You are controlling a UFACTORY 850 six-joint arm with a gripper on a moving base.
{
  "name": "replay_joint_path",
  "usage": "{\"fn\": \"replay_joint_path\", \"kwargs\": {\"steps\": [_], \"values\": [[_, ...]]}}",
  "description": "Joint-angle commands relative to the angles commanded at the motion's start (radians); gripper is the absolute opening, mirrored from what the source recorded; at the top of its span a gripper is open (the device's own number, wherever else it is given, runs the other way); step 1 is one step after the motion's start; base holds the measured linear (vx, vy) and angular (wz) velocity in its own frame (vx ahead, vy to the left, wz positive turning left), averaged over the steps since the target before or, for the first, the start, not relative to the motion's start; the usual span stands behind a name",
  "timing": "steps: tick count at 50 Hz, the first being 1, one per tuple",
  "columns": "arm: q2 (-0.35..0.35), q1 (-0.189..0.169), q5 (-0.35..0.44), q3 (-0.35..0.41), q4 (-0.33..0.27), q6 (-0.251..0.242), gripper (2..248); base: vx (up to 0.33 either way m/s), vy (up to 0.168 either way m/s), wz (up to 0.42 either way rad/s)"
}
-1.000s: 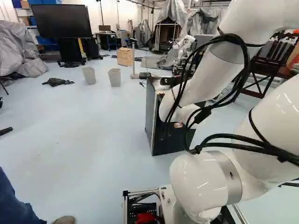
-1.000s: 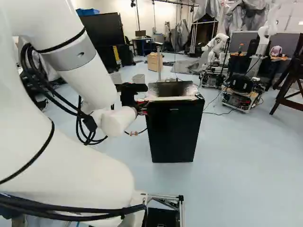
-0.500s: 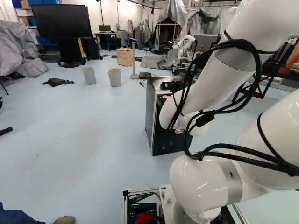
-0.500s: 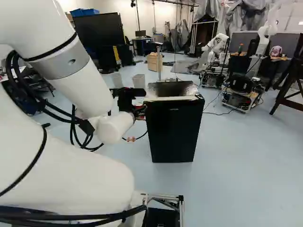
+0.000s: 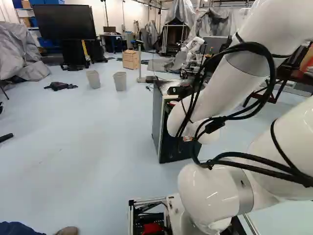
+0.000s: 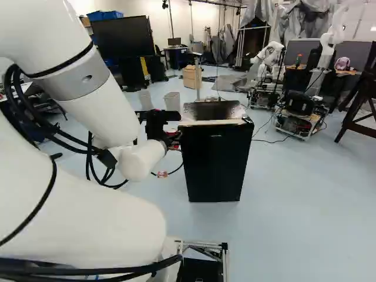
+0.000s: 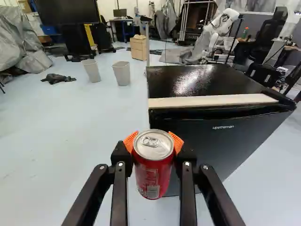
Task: Grab a drink from the fridge
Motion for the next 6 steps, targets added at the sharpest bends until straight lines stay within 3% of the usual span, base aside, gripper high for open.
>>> {"fn": "replay_joint_path", "kwargs": {"steps": [6], "values": [[0.000,0.000,0.000,0.000,0.000,0.000,101,0.000,0.000,0.000]]}}
